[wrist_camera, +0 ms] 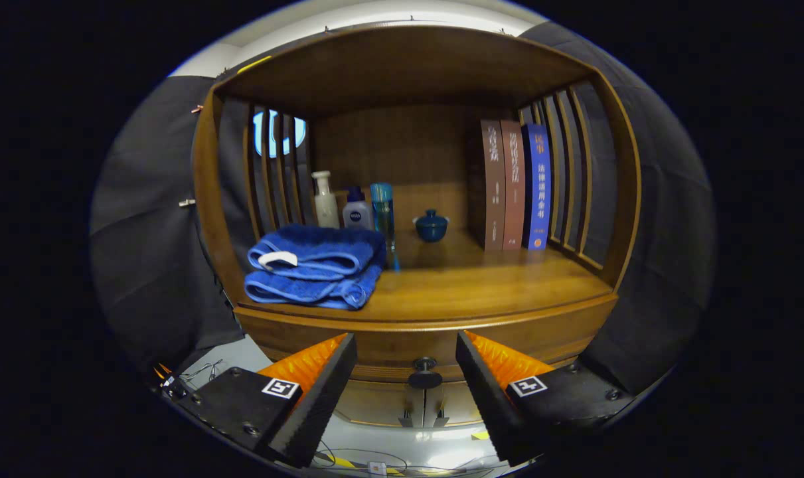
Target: Pull open the drawer, take out the items inside it, and place them on the countertop above the cabinet.
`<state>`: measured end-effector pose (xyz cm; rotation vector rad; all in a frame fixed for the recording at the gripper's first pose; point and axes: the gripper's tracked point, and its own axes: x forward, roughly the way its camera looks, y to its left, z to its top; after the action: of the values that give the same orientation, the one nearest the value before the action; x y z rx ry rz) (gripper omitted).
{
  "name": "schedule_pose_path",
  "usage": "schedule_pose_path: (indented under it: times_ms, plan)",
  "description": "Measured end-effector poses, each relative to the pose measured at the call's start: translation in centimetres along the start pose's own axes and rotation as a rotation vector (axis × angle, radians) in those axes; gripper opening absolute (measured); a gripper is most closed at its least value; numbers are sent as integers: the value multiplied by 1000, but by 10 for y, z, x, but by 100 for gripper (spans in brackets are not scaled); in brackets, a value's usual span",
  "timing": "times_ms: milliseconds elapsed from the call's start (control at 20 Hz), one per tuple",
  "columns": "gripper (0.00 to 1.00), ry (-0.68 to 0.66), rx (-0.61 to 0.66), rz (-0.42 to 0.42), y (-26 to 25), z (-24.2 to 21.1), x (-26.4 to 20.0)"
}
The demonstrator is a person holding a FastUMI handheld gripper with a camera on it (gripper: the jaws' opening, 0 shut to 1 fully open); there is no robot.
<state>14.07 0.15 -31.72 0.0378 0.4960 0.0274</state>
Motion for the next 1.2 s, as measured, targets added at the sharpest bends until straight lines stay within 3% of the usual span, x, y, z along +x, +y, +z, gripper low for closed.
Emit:
schedule_pose_path:
  times_ms: [200,350,700,800,950,1050,1200]
  plan:
    - [99,69,-5,-33,-13,-37,28]
    - [87,95,-4,-46,-20,-54,45]
    - [79,161,-18,-38,-19,-79,64]
    - [53,171,-31,-43,-20,-80,62]
    - [45,166,-29,-39,-20,-81,63]
    - [34,170,-33,-43,-20,-82,64]
    - [34,179,-37,-45,-19,-80,63]
